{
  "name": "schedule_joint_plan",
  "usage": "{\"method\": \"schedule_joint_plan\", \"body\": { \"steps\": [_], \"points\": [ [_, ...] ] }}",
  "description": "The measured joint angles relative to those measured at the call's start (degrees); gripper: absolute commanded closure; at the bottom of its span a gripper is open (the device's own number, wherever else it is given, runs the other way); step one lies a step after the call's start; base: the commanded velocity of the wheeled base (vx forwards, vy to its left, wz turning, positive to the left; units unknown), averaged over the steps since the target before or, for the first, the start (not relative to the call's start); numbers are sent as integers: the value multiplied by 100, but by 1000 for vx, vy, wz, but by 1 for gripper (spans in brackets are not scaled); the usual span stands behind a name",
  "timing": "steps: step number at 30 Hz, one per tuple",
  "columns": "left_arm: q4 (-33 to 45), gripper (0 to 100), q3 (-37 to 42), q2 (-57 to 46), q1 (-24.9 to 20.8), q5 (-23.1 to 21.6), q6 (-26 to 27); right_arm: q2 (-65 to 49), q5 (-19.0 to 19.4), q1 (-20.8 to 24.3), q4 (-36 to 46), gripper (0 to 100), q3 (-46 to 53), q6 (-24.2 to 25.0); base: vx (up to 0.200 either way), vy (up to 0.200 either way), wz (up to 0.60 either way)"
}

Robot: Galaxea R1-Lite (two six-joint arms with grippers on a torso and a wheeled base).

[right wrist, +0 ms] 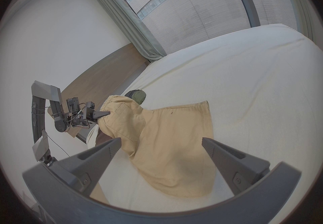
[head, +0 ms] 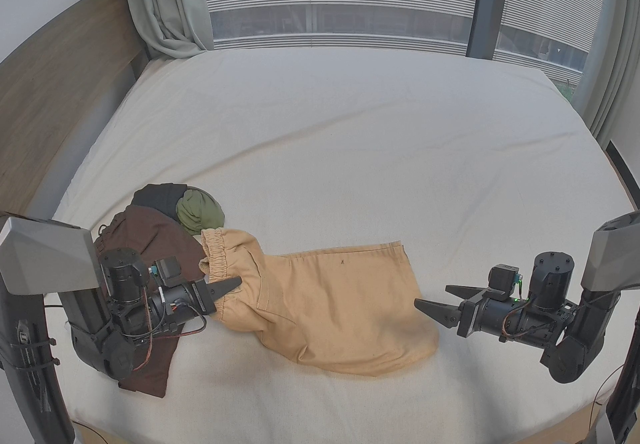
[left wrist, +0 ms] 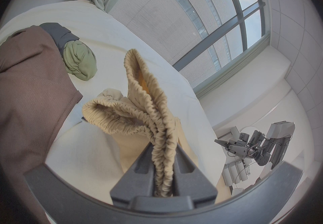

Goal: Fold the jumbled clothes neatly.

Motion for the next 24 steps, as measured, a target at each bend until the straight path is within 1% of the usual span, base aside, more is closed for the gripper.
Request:
{"method": "schedule_joint_plan", "body": {
  "steps": [8,18,24],
  "points": [
    [60,100,-234,2,-322,124,-121,-6,0,-2,0,0,-12,2,0,0,0],
    [243,100,-701,46,-958,349,-479,-4,2,-55,0,0,-96,20,0,0,0],
    [267,100,-887,77,-1259,397,-651,-4,0,-195,0,0,-207,35,0,0,0]
  ]
}}
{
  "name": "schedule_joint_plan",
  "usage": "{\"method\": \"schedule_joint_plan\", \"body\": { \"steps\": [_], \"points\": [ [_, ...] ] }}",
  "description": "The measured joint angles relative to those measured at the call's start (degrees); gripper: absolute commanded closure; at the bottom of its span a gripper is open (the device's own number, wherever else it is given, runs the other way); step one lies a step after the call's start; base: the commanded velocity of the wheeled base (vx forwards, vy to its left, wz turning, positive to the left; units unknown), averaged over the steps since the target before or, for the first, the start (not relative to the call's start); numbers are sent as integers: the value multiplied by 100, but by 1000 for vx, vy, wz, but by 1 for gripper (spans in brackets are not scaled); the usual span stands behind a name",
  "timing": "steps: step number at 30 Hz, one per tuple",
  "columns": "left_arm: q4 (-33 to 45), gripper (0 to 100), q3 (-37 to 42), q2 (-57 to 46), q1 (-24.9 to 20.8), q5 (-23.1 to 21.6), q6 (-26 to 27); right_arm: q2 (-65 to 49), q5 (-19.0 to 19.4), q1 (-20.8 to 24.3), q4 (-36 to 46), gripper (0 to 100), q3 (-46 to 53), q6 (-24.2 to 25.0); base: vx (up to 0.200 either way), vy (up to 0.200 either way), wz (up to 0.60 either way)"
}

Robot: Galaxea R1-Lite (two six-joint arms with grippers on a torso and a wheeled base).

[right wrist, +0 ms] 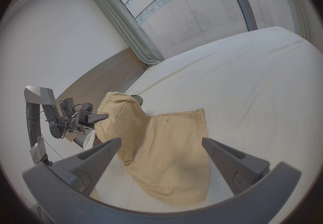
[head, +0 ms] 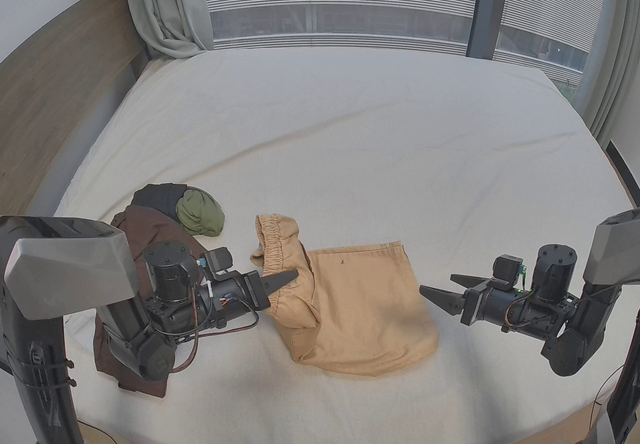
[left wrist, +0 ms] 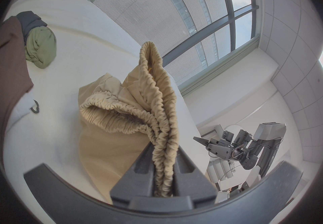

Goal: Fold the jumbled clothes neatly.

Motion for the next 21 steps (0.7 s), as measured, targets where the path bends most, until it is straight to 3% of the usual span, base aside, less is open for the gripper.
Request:
{"method": "schedule_joint_plan", "body": {
  "steps": [21],
  "points": [
    [74,100,-802,492,-728,6,-496,1,0,-384,0,0,-276,121,0,0,0]
  ]
}}
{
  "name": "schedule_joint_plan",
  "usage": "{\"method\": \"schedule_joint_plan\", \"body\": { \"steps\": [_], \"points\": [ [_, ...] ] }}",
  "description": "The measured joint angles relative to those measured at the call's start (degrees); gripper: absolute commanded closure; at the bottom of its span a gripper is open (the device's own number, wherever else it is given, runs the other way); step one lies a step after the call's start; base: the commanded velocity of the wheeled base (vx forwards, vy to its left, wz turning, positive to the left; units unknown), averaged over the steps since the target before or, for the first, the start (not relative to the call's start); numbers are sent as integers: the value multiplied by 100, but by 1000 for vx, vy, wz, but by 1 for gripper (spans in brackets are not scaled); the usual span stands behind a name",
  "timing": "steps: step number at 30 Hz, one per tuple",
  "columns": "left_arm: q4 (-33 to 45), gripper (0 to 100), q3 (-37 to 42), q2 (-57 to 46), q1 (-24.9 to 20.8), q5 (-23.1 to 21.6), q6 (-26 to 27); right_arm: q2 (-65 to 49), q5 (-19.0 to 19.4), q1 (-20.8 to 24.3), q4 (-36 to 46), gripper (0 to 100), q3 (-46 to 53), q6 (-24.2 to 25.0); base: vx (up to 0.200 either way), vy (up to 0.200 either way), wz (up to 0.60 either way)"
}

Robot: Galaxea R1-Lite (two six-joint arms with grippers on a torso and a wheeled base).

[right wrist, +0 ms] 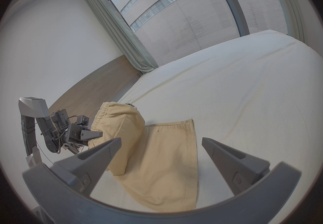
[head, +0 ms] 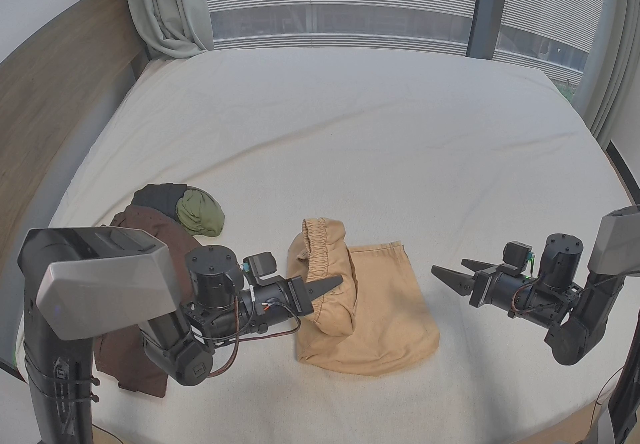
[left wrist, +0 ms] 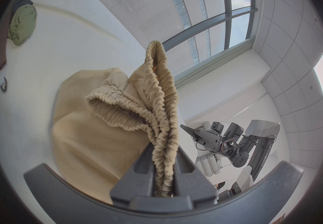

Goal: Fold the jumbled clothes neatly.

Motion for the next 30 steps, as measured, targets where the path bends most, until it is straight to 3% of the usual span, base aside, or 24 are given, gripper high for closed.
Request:
{"method": "schedule_joint_plan", "body": {
  "steps": [25,26,30],
  "points": [
    [321,100,-846,645,-450,-6,-202,2,0,-116,0,0,-85,57,0,0,0],
    [321,0,-855,657,-450,-4,-205,2,0,-116,0,0,-83,57,0,0,0],
    [315,0,-869,686,-449,-6,-205,2,13,-116,0,0,-78,57,0,0,0]
  ]
}}
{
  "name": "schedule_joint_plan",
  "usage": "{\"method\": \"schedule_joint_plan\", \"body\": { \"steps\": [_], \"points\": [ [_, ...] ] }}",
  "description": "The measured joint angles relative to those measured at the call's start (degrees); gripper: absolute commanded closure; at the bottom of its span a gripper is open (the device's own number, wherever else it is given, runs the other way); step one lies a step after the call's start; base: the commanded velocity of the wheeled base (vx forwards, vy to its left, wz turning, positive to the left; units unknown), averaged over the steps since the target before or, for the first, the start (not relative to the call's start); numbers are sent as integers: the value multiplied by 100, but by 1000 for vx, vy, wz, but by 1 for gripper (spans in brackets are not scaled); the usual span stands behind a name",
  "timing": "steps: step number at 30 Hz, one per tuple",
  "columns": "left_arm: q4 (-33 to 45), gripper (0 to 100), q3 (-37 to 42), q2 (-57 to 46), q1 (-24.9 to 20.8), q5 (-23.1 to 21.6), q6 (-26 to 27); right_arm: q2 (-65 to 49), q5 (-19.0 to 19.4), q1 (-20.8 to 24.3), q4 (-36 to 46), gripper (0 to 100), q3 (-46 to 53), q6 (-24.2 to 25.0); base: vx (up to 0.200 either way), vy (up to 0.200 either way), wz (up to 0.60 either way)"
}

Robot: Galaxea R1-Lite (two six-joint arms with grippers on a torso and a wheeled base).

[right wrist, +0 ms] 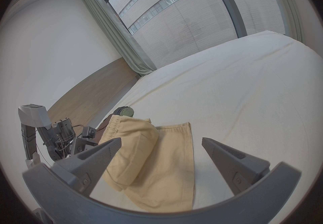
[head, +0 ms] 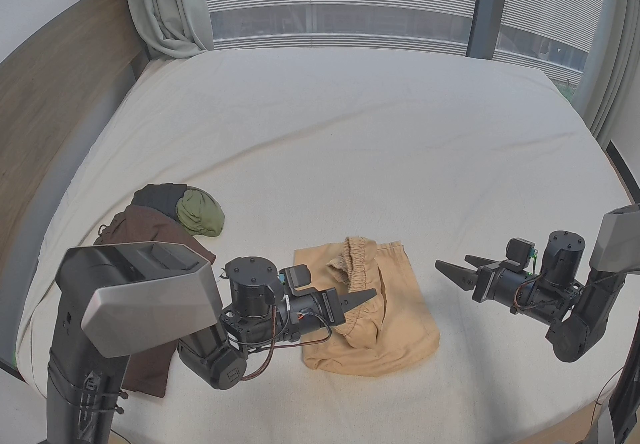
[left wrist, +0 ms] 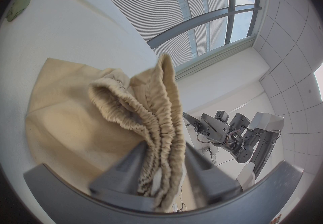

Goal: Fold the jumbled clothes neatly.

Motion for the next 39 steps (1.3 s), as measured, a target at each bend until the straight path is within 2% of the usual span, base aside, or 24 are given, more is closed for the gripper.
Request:
{"method": "schedule_joint_plan", "body": {
  "steps": [11,22,29,39],
  "points": [
    [-117,0,105,17,22,38,41,0,13,13,-2,0,37,0,0,0,0],
    [-525,0,601,-145,204,129,121,5,13,39,0,0,61,-2,0,0,0],
    [-585,0,1204,-499,514,118,605,5,11,66,0,0,102,-2,0,0,0],
    [-599,0,1866,-1223,1242,-132,717,5,6,124,0,0,135,-2,0,0,0]
  ]
}}
